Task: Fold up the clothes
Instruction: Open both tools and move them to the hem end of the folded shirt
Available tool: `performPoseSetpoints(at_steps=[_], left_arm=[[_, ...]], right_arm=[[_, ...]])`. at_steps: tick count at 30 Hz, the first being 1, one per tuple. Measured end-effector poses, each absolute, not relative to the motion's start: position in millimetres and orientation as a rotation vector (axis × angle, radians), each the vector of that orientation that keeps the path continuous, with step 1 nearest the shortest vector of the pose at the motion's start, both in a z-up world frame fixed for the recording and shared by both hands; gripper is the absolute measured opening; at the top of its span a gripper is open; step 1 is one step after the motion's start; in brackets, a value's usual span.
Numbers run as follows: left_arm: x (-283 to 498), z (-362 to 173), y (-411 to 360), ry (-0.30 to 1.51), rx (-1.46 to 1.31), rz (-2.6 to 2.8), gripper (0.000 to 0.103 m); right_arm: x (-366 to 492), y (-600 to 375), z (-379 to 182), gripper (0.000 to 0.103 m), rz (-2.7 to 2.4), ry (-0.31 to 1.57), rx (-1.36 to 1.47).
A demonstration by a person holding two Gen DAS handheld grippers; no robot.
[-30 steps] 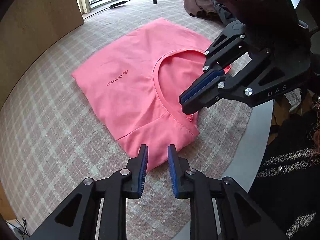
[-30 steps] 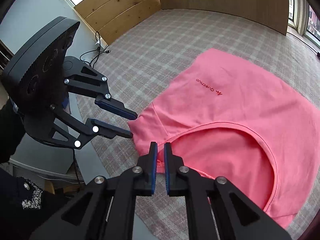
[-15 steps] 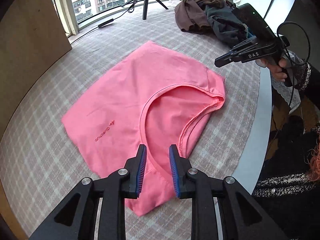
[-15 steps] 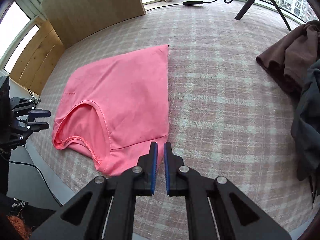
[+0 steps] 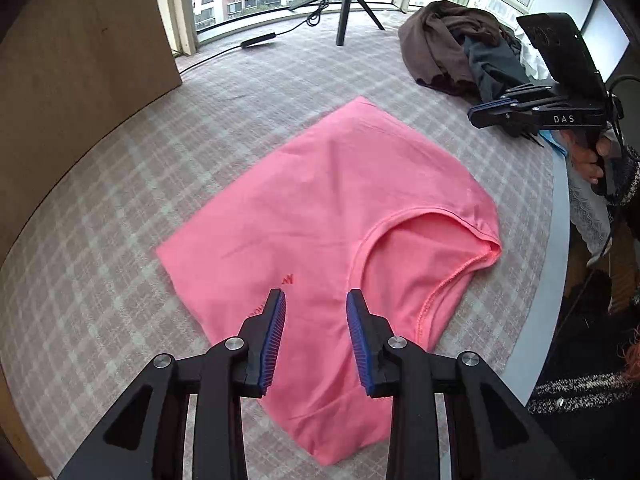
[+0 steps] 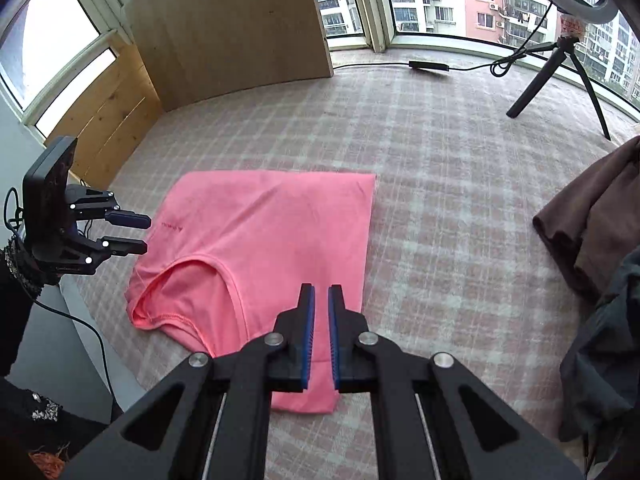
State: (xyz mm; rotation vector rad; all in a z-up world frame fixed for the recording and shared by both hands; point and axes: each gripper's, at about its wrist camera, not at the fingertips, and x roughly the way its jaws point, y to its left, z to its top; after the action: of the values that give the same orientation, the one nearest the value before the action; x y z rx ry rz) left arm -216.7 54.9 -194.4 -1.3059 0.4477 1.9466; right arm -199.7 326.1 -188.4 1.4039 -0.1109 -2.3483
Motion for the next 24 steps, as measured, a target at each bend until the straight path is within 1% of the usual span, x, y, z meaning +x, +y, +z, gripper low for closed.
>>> performPoseSetpoints(at_steps=[3, 4, 6, 7, 8, 9, 10, 11, 12, 13, 14, 15, 17, 20, 21, 24], left_arm=[[-260, -211, 51, 0.301, -1.348, 1.988, 0.030], [-268, -220, 51, 0.296, -1.362, 1.993, 0.030], [-279, -239, 51, 0.333, -1.417, 2.003, 0.030], [-279, -242, 46, 0.333, -1.431, 2.004, 0.029], [-279, -243, 40, 0.332, -1.440, 2.009, 0.029], [-277, -236, 32, 0.317, -1.432, 2.036, 0.029], [-274, -227, 21, 0.286, -1.412, 2.072, 0.030], [-272, -218, 11, 0.255, -1.391, 2.108, 0.036], [-270, -211, 3, 0.228, -1.377, 2.138, 0.041], [-271, -211, 0, 0.217, -1.385, 2.153, 0.053], [-272, -212, -2, 0.206, -1.394, 2.167, 0.058], [-273, -213, -4, 0.195, -1.403, 2.181, 0.058], [-274, -223, -4, 0.178, -1.478, 2.196, 0.057], [-257, -235, -9, -0.004, -1.558, 2.186, 0.056], [-249, -236, -9, -0.033, -1.573, 2.189, 0.056], [-226, -238, 2, -0.021, -1.588, 2.191, 0.056]], right_arm=[[-240, 313, -193, 0.008, -2.313, -0.096, 1.381], [-250, 310, -200, 0.009, -2.288, -0.083, 1.396], [-265, 307, -219, 0.015, -2.245, -0.036, 1.471], [-269, 308, -232, 0.015, -2.224, 0.002, 1.534], [-270, 313, -237, 0.013, -2.197, 0.003, 1.564], [-271, 320, -240, 0.013, -2.177, -0.003, 1.584], [-268, 331, -231, 0.014, -2.194, -0.043, 1.546], [-265, 342, -222, 0.019, -2.214, -0.083, 1.505], [-263, 354, -212, 0.040, -2.255, -0.125, 1.447], [-262, 365, -206, 0.056, -2.293, -0.156, 1.396], [-264, 372, -203, 0.082, -2.327, -0.171, 1.359], [-266, 377, -204, 0.084, -2.347, -0.173, 1.344], [-273, 377, -213, 0.084, -2.320, -0.169, 1.403], [-261, 380, -225, 0.084, -2.242, -0.225, 1.454], [-254, 381, -227, 0.084, -2.235, -0.240, 1.464], [-231, 377, -230, 0.084, -2.240, -0.236, 1.480]])
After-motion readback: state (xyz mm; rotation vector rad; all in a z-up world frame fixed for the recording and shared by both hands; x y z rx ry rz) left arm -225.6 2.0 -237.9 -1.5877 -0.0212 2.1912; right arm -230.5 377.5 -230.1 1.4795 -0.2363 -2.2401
